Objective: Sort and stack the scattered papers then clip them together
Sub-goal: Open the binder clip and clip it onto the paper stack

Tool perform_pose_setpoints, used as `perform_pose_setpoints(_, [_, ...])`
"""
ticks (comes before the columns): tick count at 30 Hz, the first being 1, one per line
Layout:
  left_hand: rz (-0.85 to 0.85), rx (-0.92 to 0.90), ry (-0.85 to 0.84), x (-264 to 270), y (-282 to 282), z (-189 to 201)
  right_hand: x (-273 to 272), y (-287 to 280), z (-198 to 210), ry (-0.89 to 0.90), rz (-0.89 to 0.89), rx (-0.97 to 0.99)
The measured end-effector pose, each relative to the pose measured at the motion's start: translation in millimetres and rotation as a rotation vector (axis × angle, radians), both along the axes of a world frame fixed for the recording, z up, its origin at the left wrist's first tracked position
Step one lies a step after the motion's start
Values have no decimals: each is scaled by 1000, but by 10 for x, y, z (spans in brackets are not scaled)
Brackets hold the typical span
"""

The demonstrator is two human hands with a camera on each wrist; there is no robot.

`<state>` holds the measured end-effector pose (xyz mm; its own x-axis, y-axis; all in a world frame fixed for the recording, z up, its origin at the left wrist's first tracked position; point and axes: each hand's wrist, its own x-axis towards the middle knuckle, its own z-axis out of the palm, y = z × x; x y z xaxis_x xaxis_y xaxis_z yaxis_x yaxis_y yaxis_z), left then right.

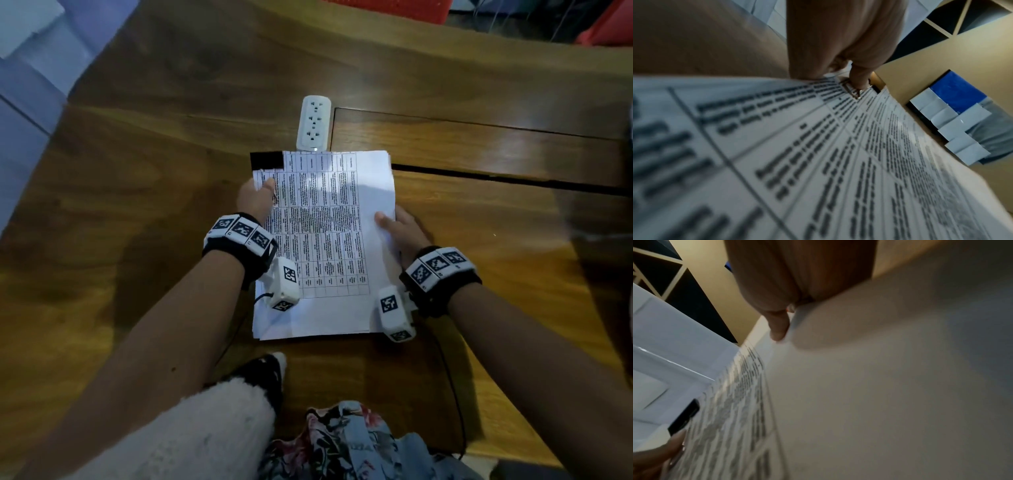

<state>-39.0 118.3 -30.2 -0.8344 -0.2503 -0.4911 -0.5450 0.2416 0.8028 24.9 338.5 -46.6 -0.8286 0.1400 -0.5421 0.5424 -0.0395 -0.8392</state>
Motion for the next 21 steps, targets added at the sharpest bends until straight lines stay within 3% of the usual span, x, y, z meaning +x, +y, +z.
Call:
perform_pose_setpoints(4, [-18,116,-115,91,-26,-48,-28,7,52,56,-68,49])
perform_pose_setpoints(10, [-207,-89,-140,285,-289,-35,-131,-325,199,132,-147,62])
perform_pose_setpoints(16, [-118,-184,-83,263,-1314,176,-288,-1368,302,158,-134,13])
perform_pose_setpoints(21, [21,-262,-107,358,-2434,318,-378,-2529,327,56,-11,-39])
